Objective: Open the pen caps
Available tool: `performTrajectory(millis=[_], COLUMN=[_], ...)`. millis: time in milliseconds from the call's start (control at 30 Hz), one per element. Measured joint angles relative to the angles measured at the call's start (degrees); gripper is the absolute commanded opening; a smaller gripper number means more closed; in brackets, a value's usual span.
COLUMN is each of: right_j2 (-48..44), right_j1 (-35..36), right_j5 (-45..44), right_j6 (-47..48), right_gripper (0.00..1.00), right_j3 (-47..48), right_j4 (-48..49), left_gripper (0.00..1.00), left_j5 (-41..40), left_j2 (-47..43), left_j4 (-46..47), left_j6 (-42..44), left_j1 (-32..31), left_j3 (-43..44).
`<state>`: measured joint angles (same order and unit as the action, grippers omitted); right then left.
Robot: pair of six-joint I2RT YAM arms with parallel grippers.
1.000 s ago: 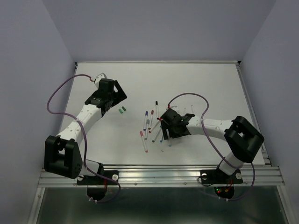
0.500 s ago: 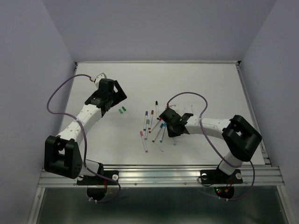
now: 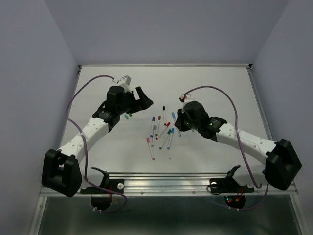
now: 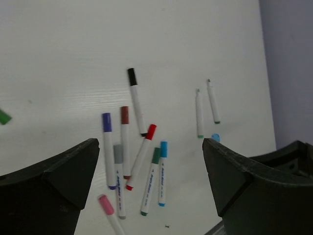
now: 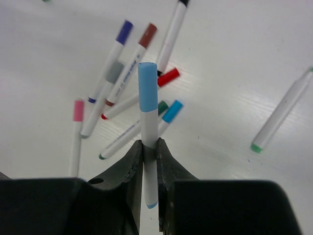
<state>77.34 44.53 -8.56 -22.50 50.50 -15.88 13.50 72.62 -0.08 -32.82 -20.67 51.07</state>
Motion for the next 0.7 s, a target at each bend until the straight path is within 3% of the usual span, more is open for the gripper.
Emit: performTrajectory(millis=[133,367,633,700], right_j2=[-3.1,-1.1,0.2,0.5], right_j1=[-2.5,-4.7,-6.2,-6.5], right_j5=[7.4,18.8,25.6,26.6], right_j6=[1.6,1.8,0.2,-0.3], right_gripper=[0.01,0.01,0.01,0.01], right_j3=[0.0,0.8,5.3,5.8], right_j4=[5.7,9.9,11.8,12.4], left_gripper=[0.98,0.83,0.80,0.75], left_j5=[5.2,8.7,8.7,8.7], left_j2=[-0.2,1.4,4.4,4.6], left_j4=[6.6,14.8,15.7,15.7], left_j6=[-1.0,-3.9,-5.2,-5.3], left_j1=[-4.6,-8.9,-9.7,-9.8], left_j3=[0.0,0.0,0.0,0.0])
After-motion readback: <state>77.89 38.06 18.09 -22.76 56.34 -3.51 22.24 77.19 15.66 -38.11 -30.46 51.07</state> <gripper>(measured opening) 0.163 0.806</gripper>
